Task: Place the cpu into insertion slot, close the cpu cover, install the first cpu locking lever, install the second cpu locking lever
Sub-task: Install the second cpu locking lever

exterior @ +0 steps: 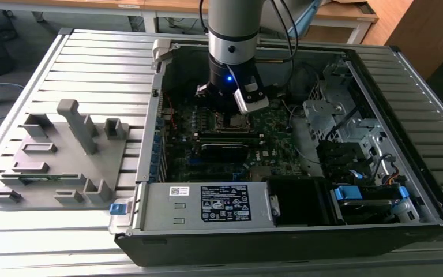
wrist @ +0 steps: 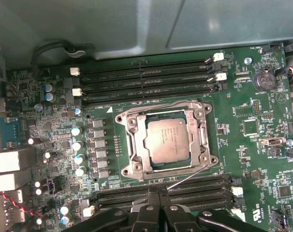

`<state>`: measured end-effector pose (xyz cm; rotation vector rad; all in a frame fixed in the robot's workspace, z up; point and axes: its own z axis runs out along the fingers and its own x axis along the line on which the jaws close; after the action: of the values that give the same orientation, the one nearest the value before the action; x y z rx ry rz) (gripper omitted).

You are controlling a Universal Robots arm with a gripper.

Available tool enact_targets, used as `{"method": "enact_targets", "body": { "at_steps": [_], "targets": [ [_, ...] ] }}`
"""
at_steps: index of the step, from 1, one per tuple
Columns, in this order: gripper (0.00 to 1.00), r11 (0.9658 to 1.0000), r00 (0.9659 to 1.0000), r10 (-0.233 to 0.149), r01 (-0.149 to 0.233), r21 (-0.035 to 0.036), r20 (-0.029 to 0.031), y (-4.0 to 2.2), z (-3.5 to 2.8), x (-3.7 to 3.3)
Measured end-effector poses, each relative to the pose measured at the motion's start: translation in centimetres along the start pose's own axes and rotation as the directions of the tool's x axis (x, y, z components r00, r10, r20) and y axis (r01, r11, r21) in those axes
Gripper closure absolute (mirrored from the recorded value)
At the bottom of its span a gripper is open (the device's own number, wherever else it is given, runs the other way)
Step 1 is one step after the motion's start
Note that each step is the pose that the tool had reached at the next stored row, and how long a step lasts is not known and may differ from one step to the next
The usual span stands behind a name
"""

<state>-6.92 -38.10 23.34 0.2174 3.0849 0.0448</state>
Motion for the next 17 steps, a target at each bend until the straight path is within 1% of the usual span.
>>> {"method": "enact_targets", "body": {
  "at_steps": [6, 11, 17],
  "targets": [
    [0.89, 1.0000, 1.0000, 0.000, 0.000, 0.0000, 0.0000, 0.00, 0.04, 0.00],
    [0.89, 1.0000, 1.0000, 0.000, 0.000, 0.0001, 0.0001, -0.06, 0.26, 0.32],
    [0.89, 1.0000, 1.0000, 0.000, 0.000, -0.0002, 0.0002, -0.05, 0.32, 0.33]
  ]
}}
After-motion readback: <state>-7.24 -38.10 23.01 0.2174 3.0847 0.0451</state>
